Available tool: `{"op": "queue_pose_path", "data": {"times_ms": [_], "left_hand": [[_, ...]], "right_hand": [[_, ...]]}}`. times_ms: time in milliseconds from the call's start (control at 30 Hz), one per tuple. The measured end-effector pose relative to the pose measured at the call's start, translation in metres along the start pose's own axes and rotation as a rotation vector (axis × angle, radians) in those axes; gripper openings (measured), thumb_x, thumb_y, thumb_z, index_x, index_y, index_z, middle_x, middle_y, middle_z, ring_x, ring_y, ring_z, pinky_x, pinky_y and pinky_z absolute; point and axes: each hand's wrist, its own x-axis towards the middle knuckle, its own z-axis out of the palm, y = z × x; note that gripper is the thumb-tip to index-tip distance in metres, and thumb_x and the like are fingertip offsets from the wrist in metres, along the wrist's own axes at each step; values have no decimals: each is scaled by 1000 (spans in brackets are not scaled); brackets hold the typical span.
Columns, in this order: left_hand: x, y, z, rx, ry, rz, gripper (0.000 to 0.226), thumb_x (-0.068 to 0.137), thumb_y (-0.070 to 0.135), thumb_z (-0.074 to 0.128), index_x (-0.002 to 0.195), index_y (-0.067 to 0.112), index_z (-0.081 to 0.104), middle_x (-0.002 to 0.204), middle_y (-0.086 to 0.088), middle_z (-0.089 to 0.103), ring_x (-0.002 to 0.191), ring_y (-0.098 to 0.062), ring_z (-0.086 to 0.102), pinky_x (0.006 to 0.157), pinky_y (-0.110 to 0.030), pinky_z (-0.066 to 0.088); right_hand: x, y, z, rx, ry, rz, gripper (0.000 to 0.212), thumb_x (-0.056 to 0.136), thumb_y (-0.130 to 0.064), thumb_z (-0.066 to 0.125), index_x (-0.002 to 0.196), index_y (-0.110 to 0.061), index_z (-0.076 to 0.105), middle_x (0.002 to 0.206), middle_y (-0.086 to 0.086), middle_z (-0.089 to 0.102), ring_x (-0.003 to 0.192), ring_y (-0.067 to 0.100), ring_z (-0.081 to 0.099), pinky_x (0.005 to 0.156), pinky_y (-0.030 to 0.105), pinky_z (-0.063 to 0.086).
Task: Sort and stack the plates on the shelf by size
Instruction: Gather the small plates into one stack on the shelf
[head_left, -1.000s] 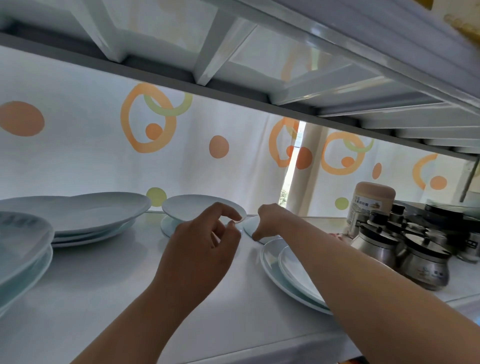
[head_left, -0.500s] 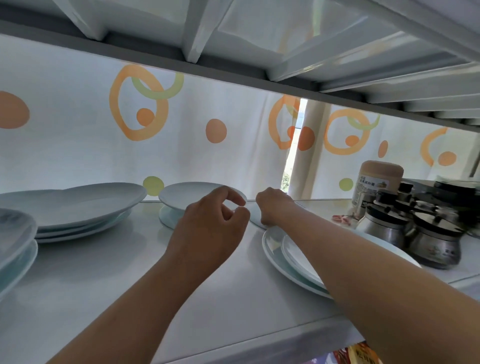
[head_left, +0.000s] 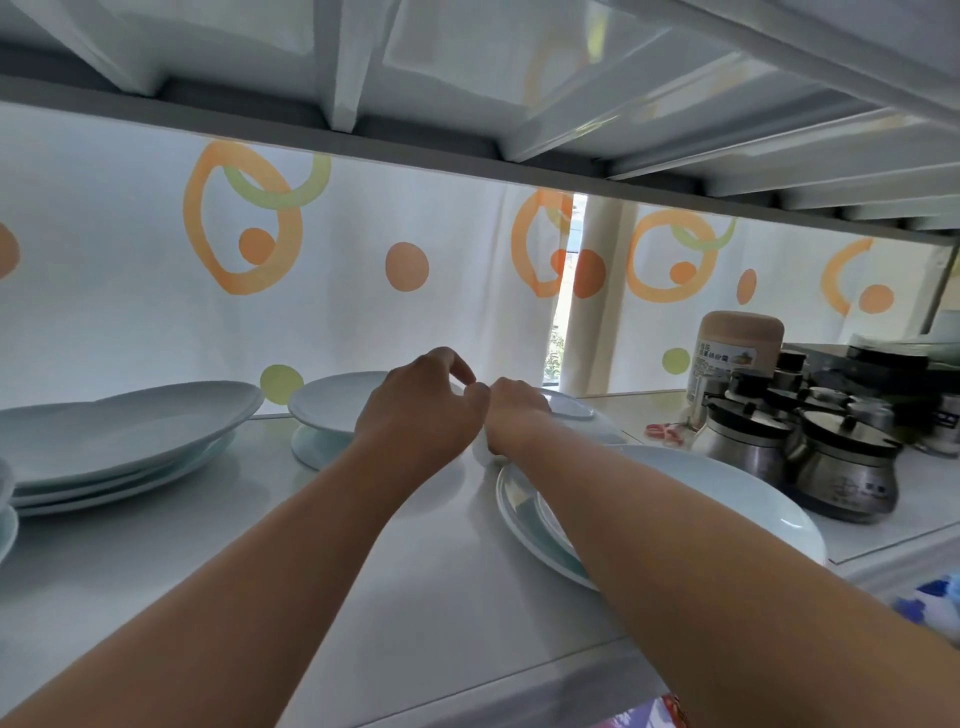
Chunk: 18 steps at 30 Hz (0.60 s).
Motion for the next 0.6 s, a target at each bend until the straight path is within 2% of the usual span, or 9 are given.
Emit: {"op": "queue_pose_path", "data": {"times_ms": [100,267,333,433,533,600], "left_hand": [[7,-4,10,-2,28,-31,18,85,33,49,98,25,58,93,1,65,89,-20,54,74,-29,37],[11,-5,27,-73,83,-57,21,86,31,49,102,22,60,85,5,61,85,-19,54,73,-27,36],[9,-7,34,-110,122,-44,21,86,27,50,103,23,61,79,7,58,80,-16,52,72,-25,34],[7,-12,37,-140,170,-18,23,87,26,52,106,23,64,74,11,57,78,-14,53,73,-24,35],[7,-13,32,-170,178,-19,26,87,28,52,110,26,63,79,11,58,81,-13,52,75,-25,34],[6,-11,28,-195,188,-15,27,86,29,51,110,28,63,78,13,58,82,-13,53,76,-25,34]], "right_hand": [[8,4,2,23,69,33,29,87,2,49,111,-7,62,112,9,61,108,31,59,92,40,49],[16,12,0,-189,222,38,35,85,4,54,120,0,59,119,23,57,110,39,56,90,42,52],[12,17,-5,-292,303,31,33,88,-2,54,121,0,58,121,20,52,115,36,50,91,43,50],[3,28,-16,-423,464,-73,31,90,-10,55,120,-1,59,118,16,56,115,32,49,94,40,45],[-9,39,-31,-319,579,-125,29,94,-8,48,118,5,58,117,17,59,110,33,56,93,40,45],[-17,47,-41,-201,657,-100,27,93,-6,51,115,6,60,116,16,61,104,31,62,91,38,48]]}}
